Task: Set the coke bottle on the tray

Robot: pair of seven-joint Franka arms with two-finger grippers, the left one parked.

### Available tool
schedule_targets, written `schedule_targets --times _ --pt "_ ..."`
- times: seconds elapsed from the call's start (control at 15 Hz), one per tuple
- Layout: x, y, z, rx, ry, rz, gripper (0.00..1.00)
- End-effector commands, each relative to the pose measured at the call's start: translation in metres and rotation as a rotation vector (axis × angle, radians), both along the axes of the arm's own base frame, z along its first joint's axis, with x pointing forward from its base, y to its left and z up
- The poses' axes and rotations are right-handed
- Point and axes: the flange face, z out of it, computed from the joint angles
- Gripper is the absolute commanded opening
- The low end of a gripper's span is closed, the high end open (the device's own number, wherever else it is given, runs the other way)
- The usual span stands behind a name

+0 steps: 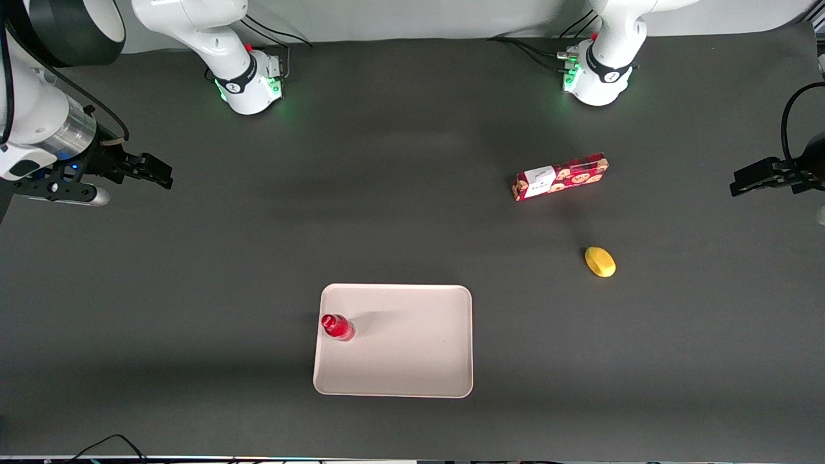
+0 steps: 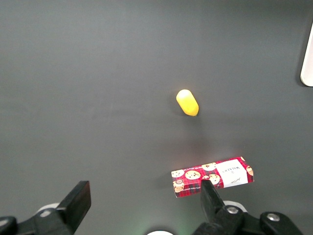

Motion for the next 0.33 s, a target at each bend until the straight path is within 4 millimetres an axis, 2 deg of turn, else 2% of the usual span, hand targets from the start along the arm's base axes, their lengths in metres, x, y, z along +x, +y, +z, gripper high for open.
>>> schedule_targets --times 0.0,0.27 --pt "-0.011 -0.003 -0.009 0.022 -0.038 0.003 1.0" --pt "0.018 -0.002 0.011 0.013 -0.007 -0.007 1.0"
